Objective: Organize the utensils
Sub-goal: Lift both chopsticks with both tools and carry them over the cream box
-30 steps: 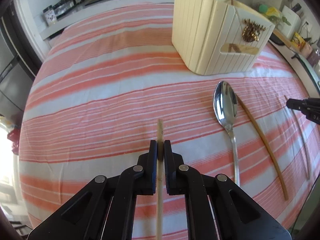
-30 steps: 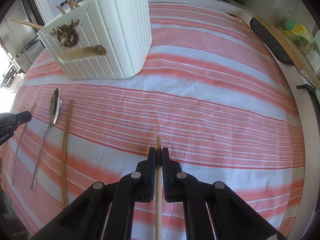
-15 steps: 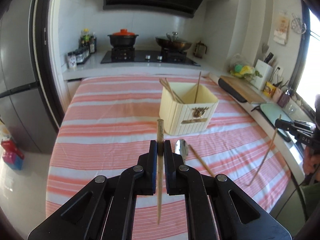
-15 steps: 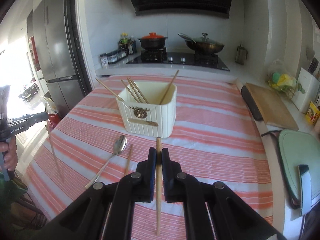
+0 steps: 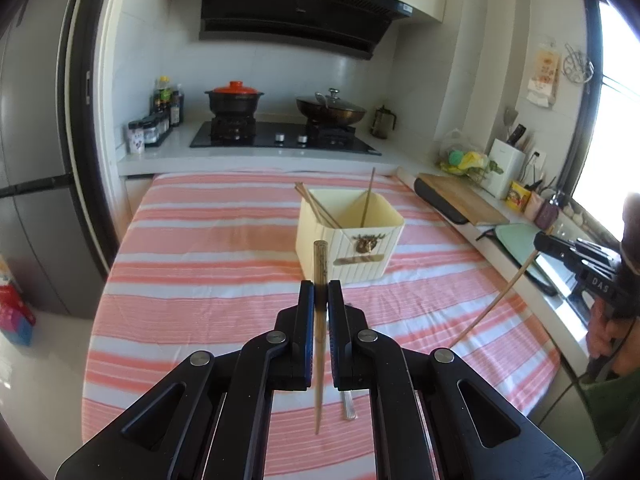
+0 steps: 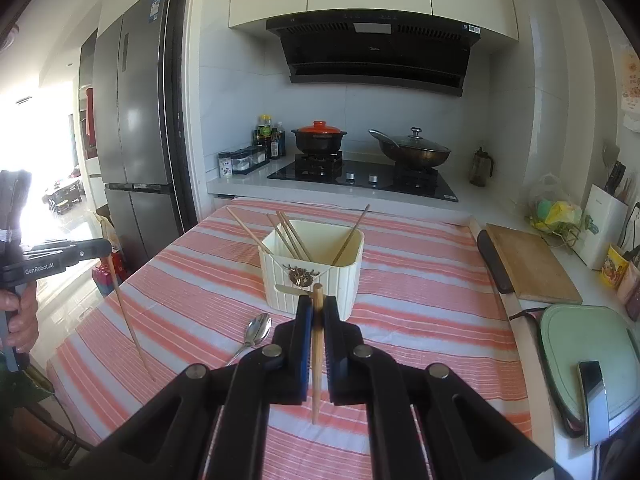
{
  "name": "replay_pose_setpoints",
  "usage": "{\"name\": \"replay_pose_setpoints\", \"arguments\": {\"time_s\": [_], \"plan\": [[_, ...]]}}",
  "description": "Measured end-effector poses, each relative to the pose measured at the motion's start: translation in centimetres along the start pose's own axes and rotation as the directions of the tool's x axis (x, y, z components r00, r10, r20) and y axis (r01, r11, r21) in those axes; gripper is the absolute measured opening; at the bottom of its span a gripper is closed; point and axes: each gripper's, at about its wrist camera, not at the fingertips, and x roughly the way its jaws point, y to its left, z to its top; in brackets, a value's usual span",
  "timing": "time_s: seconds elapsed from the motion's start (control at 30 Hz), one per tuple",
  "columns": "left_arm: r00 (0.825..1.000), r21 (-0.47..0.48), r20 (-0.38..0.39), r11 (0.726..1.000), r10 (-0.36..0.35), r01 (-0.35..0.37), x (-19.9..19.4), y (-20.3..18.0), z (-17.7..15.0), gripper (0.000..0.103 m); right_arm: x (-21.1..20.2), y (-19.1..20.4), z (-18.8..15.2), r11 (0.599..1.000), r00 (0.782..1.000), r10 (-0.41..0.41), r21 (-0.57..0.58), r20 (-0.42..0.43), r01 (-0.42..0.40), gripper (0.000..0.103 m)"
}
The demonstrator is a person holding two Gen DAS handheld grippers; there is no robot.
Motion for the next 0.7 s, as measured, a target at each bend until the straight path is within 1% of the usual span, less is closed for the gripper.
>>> {"name": "replay_pose_setpoints", "arguments": {"time_s": [0.3, 0.43, 0.53, 0.6, 0.63, 0.7], "plan": [[1.000, -0.021, 0.014, 1.000, 0.004, -0.004, -0.2, 0.5, 0.0, 0.005, 0.6, 0.0, -0.1, 1.000, 1.000, 0.017, 0.010, 0.001, -0.017, 0.006], [0.999, -0.020, 0.037, 1.000, -0.001, 0.002, -0.4, 0.1, 1.4, 0.004, 1.1, -0.4, 0.5, 1.000, 1.000, 0.008, 0.013, 0.003, -0.008, 0.006], [0.995, -0.001, 0.097, 1.000, -0.007, 0.007, -1.0, -0.6, 4.1, 0.004, 1.5, -1.2, 2.3, 1.000, 1.000, -0.009, 0.005, 0.028, 0.009, 0.006], [0.989, 0.008, 0.150, 1.000, -0.007, 0.006, -1.2, -1.1, 6.4, 0.004, 1.9, -1.8, 4.2, 1.000, 0.998, -0.020, 0.011, 0.057, 0.020, 0.006], [0.984, 0.009, 0.180, 1.000, -0.004, 0.002, -1.2, -1.3, 7.6, 0.004, 2.0, -2.2, 5.2, 1.000, 0.997, -0.025, 0.019, 0.076, 0.024, 0.006], [0.968, 0.000, 0.252, 1.000, 0.013, -0.014, -1.1, -1.5, 9.9, 0.004, 2.1, -2.8, 7.4, 0.999, 0.991, -0.033, 0.031, 0.128, 0.029, 0.006]]}}
